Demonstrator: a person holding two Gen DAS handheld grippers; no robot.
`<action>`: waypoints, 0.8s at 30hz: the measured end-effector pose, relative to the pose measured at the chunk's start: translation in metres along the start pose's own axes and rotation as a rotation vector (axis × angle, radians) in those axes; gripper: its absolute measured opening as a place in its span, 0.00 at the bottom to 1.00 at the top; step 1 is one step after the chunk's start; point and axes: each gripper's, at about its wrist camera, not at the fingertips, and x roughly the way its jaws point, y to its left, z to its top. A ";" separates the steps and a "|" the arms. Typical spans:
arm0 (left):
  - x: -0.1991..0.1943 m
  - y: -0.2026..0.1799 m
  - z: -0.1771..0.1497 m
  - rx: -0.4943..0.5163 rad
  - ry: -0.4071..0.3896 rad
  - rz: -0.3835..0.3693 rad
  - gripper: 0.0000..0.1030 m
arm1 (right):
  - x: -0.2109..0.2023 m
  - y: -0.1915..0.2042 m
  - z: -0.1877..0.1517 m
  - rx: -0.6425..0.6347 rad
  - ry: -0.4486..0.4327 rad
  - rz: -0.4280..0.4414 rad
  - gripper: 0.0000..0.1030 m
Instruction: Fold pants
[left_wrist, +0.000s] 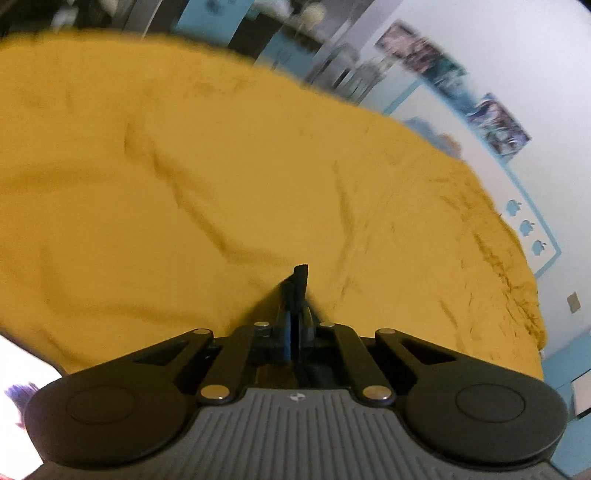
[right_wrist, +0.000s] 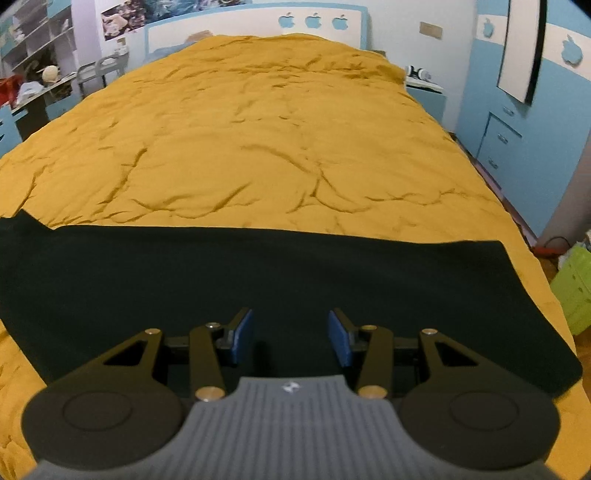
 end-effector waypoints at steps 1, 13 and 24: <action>-0.003 0.002 0.004 0.007 0.015 0.006 0.03 | 0.000 -0.002 -0.001 0.000 0.003 -0.003 0.40; 0.020 0.047 -0.022 -0.122 0.139 0.084 0.25 | -0.005 0.006 -0.013 -0.031 0.049 0.035 0.41; 0.029 0.033 -0.035 -0.133 0.070 0.114 0.09 | -0.010 0.022 -0.011 -0.002 0.048 0.130 0.41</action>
